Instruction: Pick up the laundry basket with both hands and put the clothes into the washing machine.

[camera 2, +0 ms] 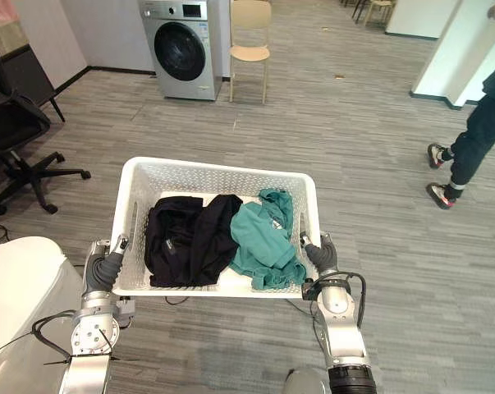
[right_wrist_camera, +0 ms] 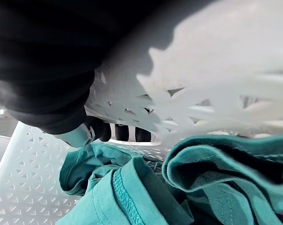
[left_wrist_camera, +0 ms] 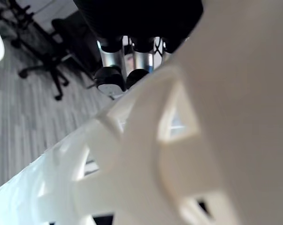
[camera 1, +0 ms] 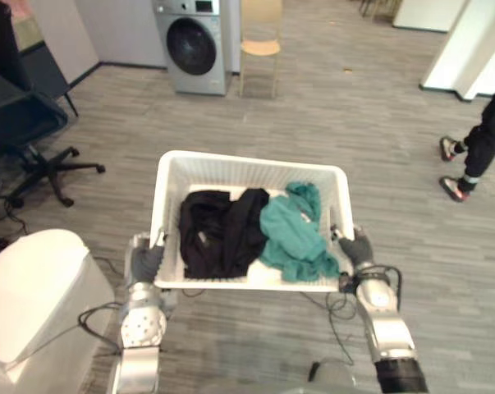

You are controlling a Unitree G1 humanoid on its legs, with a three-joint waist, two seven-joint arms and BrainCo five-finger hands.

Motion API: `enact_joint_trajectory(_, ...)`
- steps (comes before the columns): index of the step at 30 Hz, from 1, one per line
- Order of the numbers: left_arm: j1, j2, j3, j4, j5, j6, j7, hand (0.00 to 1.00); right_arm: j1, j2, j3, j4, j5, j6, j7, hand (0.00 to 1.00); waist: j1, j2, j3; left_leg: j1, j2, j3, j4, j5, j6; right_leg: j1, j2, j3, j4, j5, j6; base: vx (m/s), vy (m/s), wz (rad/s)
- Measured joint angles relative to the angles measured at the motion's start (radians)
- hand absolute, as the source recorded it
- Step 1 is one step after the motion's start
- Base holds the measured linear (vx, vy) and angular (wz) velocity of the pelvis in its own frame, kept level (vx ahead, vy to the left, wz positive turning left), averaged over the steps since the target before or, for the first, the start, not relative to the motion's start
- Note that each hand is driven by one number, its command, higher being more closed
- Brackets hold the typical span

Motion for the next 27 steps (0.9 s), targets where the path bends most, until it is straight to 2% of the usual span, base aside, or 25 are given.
enact_joint_trajectory(1, -0.008, 0.001, -0.001, 0.002, 0.000, -0.001, -0.001, 1.00, 0.000, -0.001, -0.001, 0.001, 0.001, 0.000, -0.001, 1.00, -0.010, 0.005, 0.001, 0.054, 0.031, -0.002, -0.047, 0.007, -0.046, -0.020, 0.055, -0.025, -0.214, 0.019, -0.002, 0.71, -0.048, 0.57)
enact_joint_trajectory(2, -0.012, 0.007, 0.000, 0.005, 0.000, -0.001, -0.001, 1.00, 0.000, 0.004, -0.001, 0.001, 0.001, 0.000, -0.002, 1.00, -0.019, 0.012, 0.004, 0.086, 0.043, -0.002, -0.069, 0.015, -0.070, -0.028, 0.092, -0.037, -0.412, 0.078, 0.002, 0.77, -0.076, 0.41)
enact_joint_trajectory(3, -0.025, 0.008, 0.001, 0.008, 0.000, -0.001, -0.001, 1.00, -0.001, 0.002, -0.001, 0.000, 0.003, -0.001, -0.007, 1.00, -0.022, -0.008, -0.004, 0.129, 0.043, -0.001, -0.087, 0.007, -0.091, -0.037, 0.130, -0.031, -0.648, 0.188, -0.016, 0.68, -0.087, 0.26)
enact_joint_trajectory(4, -0.032, 0.008, 0.001, 0.013, 0.001, -0.001, -0.001, 1.00, -0.001, 0.001, -0.001, 0.000, 0.006, -0.002, -0.009, 1.00, -0.022, -0.025, -0.012, 0.149, 0.043, -0.003, -0.089, -0.007, -0.115, -0.038, 0.153, -0.029, -0.742, 0.248, -0.031, 0.73, -0.134, 0.20)
enact_joint_trajectory(5, -0.034, 0.009, -0.001, 0.028, 0.011, -0.002, 0.001, 1.00, 0.002, 0.000, -0.001, 0.000, 0.009, -0.002, -0.012, 1.00, -0.028, -0.028, -0.017, 0.189, 0.043, -0.019, -0.078, -0.027, -0.143, -0.036, 0.182, 0.011, -0.780, 0.401, -0.110, 0.75, -0.122, -0.05)
enact_joint_trajectory(6, -0.044, -0.021, -0.003, 0.076, 0.021, -0.003, 0.002, 1.00, -0.001, -0.023, -0.003, 0.007, 0.008, 0.000, -0.013, 1.00, -0.021, 0.039, -0.032, 0.198, 0.093, -0.035, -0.025, -0.026, -0.150, -0.029, 0.230, 0.011, -0.733, 0.453, -0.146, 0.86, -0.112, -0.20)
enact_joint_trajectory(7, -0.083, -0.041, 0.007, 0.104, 0.031, 0.000, -0.003, 1.00, -0.001, -0.032, -0.003, 0.007, 0.008, 0.003, -0.013, 1.00, -0.015, 0.051, -0.029, 0.133, 0.102, -0.046, 0.116, 0.045, -0.171, -0.030, 0.245, 0.011, -0.695, 0.399, -0.151, 0.72, -0.077, -0.31)
enact_joint_trajectory(8, -0.098, -0.044, 0.009, 0.119, 0.031, 0.001, -0.006, 1.00, -0.001, -0.034, -0.003, 0.007, 0.008, 0.006, -0.018, 1.00, -0.017, 0.052, -0.028, 0.092, 0.098, -0.047, 0.215, 0.125, -0.163, -0.016, 0.246, 0.012, -0.682, 0.374, -0.149, 0.71, -0.105, -0.28)
enact_joint_trajectory(9, -0.094, -0.056, 0.008, 0.137, 0.031, 0.001, -0.013, 1.00, 0.007, -0.040, -0.003, 0.007, 0.008, 0.013, -0.021, 1.00, -0.018, 0.052, -0.025, 0.043, 0.096, -0.041, 0.373, 0.347, -0.145, 0.066, 0.259, 0.018, -0.700, 0.326, -0.148, 0.74, -0.118, -0.15)
enact_joint_trajectory(10, -0.070, -0.064, 0.003, 0.134, 0.030, -0.010, -0.016, 1.00, 0.020, -0.043, -0.002, 0.004, 0.007, 0.016, -0.024, 1.00, -0.022, 0.059, -0.023, -0.010, 0.132, -0.039, 0.571, 0.463, -0.138, 0.186, 0.280, 0.020, -0.763, 0.295, -0.149, 0.72, -0.093, -0.06)
enact_joint_trajectory(11, -0.070, -0.061, -0.004, 0.129, 0.028, -0.023, -0.018, 1.00, 0.024, -0.046, -0.006, -0.001, 0.008, 0.016, -0.031, 1.00, -0.022, 0.065, -0.022, -0.055, 0.166, -0.032, 0.695, 0.454, -0.127, 0.239, 0.296, 0.019, -0.789, 0.290, -0.146, 0.66, -0.061, -0.06)
enact_joint_trajectory(13, -0.056, -0.033, 0.003, 0.089, -0.009, -0.046, -0.015, 1.00, 0.012, -0.044, 0.009, -0.036, 0.021, 0.012, -0.044, 1.00, 0.023, 0.056, -0.014, -0.242, 0.277, 0.036, 1.060, 0.369, -0.019, 0.382, 0.337, 0.083, -0.845, 0.230, -0.144, 0.64, -0.046, -0.48)
enact_joint_trajectory(14, -0.047, -0.032, 0.008, 0.084, -0.017, -0.049, -0.013, 1.00, 0.009, -0.042, 0.014, -0.042, 0.021, 0.012, -0.045, 1.00, 0.038, 0.057, -0.009, -0.280, 0.291, 0.043, 1.102, 0.345, 0.001, 0.411, 0.338, 0.102, -0.852, 0.214, -0.140, 0.56, 0.012, -0.71)
enact_joint_trajectory(15, -0.026, -0.035, 0.017, 0.076, -0.025, -0.050, -0.010, 1.00, 0.006, -0.042, 0.024, -0.044, 0.021, 0.012, -0.045, 1.00, 0.050, 0.058, -0.004, -0.353, 0.312, 0.060, 1.139, 0.287, 0.018, 0.458, 0.329, 0.135, -0.854, 0.184, -0.124, 0.42, 0.092, -0.48)
enact_joint_trajectory(16, -0.020, -0.035, 0.017, 0.076, -0.033, -0.049, -0.010, 1.00, 0.006, -0.042, 0.025, -0.044, 0.020, 0.012, -0.045, 1.00, 0.061, 0.058, -0.002, -0.387, 0.312, 0.063, 1.130, 0.259, 0.017, 0.471, 0.320, 0.147, -0.852, 0.170, -0.116, 0.62, 0.176, -0.50)
enact_joint_trajectory(18, -0.018, -0.038, 0.023, 0.075, -0.051, -0.047, -0.016, 1.00, -0.003, -0.040, 0.027, -0.038, 0.020, 0.012, -0.044, 1.00, 0.069, 0.048, 0.028, -0.502, 0.276, 0.096, 0.938, 0.175, -0.007, 0.535, 0.259, 0.185, -0.849, 0.109, -0.074, 0.53, 0.250, -0.26)
enact_joint_trajectory(19, -0.018, -0.038, 0.025, 0.075, -0.052, -0.046, -0.019, 1.00, -0.007, -0.040, 0.028, -0.027, 0.020, 0.012, -0.042, 1.00, 0.069, 0.038, 0.032, -0.524, 0.248, 0.115, 0.797, 0.158, -0.034, 0.551, 0.222, 0.190, -0.846, 0.084, -0.054, 0.46, 0.295, -0.08)
enact_joint_trajectory(20, -0.019, -0.039, 0.024, 0.072, -0.052, -0.046, -0.022, 1.00, -0.015, -0.042, 0.027, -0.015, 0.020, 0.012, -0.041, 1.00, 0.066, 0.026, 0.040, -0.537, 0.209, 0.133, 0.561, 0.154, -0.061, 0.572, 0.176, 0.190, -0.846, 0.052, -0.021, 0.37, 0.258, 0.00)
enact_joint_trajectory(21, -0.021, -0.041, 0.024, 0.072, -0.052, -0.046, -0.022, 1.00, -0.018, -0.045, 0.026, -0.011, 0.020, 0.012, -0.042, 1.00, 0.062, 0.023, 0.043, -0.541, 0.195, 0.132, 0.435, 0.166, -0.080, 0.584, 0.157, 0.190, -0.847, 0.035, -0.004, 0.52, 0.359, 0.02)
enact_joint_trajectory(22, -0.026, -0.050, 0.022, 0.072, -0.051, -0.045, -0.023, 1.00, -0.026, -0.052, 0.023, -0.001, 0.020, 0.012, -0.042, 1.00, 0.060, 0.032, 0.040, -0.536, 0.173, 0.120, 0.188, 0.231, -0.142, 0.615, 0.123, 0.189, -0.854, 0.002, 0.036, 0.57, 0.392, 0.00)
enact_joint_trajectory(23, -0.030, -0.056, 0.020, 0.072, -0.051, -0.044, -0.023, 1.00, -0.029, -0.056, 0.022, 0.004, 0.020, 0.012, -0.042, 1.00, 0.062, 0.038, 0.039, -0.525, 0.162, 0.126, 0.109, 0.347, -0.146, 0.642, 0.105, 0.189, -0.863, -0.016, 0.058, 0.73, 0.455, 0.09)
enact_joint_trajectory(24, -0.039, -0.051, 0.016, 0.073, -0.051, -0.031, -0.022, 1.00, -0.039, -0.049, 0.022, 0.030, 0.020, 0.014, -0.044, 1.00, 0.058, -0.010, 0.036, -0.487, 0.096, 0.173, 0.111, 0.346, -0.089, 0.686, 0.043, 0.192, -0.892, -0.007, 0.053, 0.74, 0.429, 0.14)
enact_joint_trajectory(25, -0.042, -0.066, 0.017, 0.066, -0.051, -0.020, -0.021, 1.00, -0.052, -0.067, 0.026, 0.029, 0.019, 0.014, -0.040, 1.00, 0.061, 0.002, 0.035, -0.509, 0.097, 0.170, 0.186, 0.307, -0.034, 0.696, 0.044, 0.189, -0.896, 0.055, 0.055, 0.62, 0.353, 0.14)
enact_joint_trajectory(26, -0.041, -0.072, 0.017, 0.063, -0.051, -0.018, -0.020, 1.00, -0.058, -0.070, 0.026, 0.029, 0.019, 0.014, -0.040, 1.00, 0.065, 0.006, 0.036, -0.514, 0.099, 0.171, 0.229, 0.272, -0.026, 0.706, 0.041, 0.191, -0.894, 0.080, 0.061, 0.63, 0.396, 0.05)
enact_joint_trajectory(27, -0.039, -0.072, 0.017, 0.061, -0.051, -0.016, -0.019, 1.00, -0.065, -0.069, 0.026, 0.029, 0.018, 0.014, -0.038, 1.00, 0.074, 0.001, 0.032, -0.506, 0.096, 0.196, 0.280, 0.229, 0.006, 0.716, 0.017, 0.191, -0.858, 0.117, 0.080, 0.61, 0.404, -0.05)
